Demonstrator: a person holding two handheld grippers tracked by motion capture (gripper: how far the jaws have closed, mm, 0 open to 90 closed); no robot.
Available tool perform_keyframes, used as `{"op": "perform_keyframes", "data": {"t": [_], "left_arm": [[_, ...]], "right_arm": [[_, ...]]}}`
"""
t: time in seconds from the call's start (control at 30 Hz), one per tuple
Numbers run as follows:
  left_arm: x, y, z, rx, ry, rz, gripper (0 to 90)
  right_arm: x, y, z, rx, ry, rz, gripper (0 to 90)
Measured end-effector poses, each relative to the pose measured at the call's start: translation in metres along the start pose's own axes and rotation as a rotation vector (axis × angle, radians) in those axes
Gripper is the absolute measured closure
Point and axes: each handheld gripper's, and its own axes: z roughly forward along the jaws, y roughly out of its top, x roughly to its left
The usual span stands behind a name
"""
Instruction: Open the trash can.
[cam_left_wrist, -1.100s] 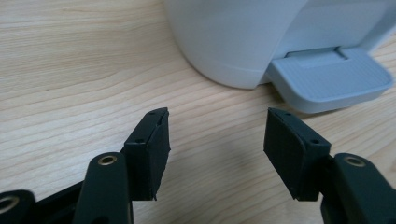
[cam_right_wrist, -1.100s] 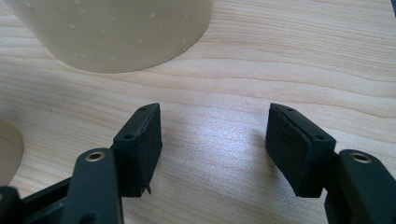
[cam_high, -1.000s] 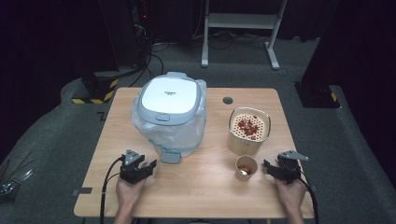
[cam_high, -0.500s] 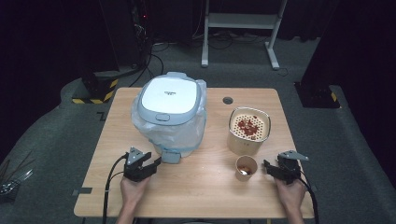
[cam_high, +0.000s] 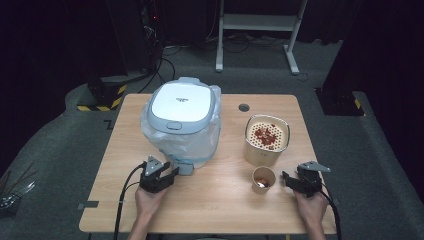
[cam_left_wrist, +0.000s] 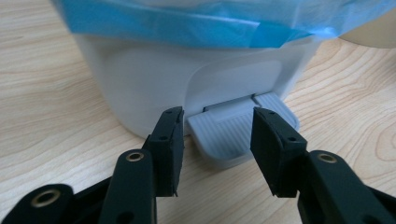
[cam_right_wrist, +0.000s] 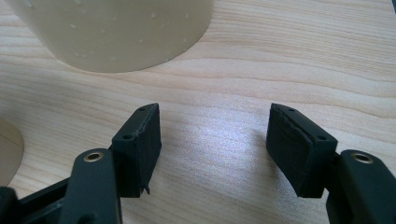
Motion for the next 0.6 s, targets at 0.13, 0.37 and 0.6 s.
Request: {"op": "perform_keyframes", "data": {"t": [0.13, 0.37, 0.6], "left_arm": [[-0.002, 0.001, 0.004, -0.007, -0.008, 0.011, 56.6], [-0.006, 0.003, 0.011, -0.003, -0.018, 0.024, 61.7], [-0.009, 0.008, 0.018, -0.004, -0.022, 0.039, 68.4]], "right_arm": [[0.000, 0.000, 0.000, 0.000, 0.000, 0.000, 35.8], [0.000, 0.000, 0.000, 0.000, 0.000, 0.000, 35.8], [0.000, 0.000, 0.000, 0.000, 0.000, 0.000, 35.7]]}}
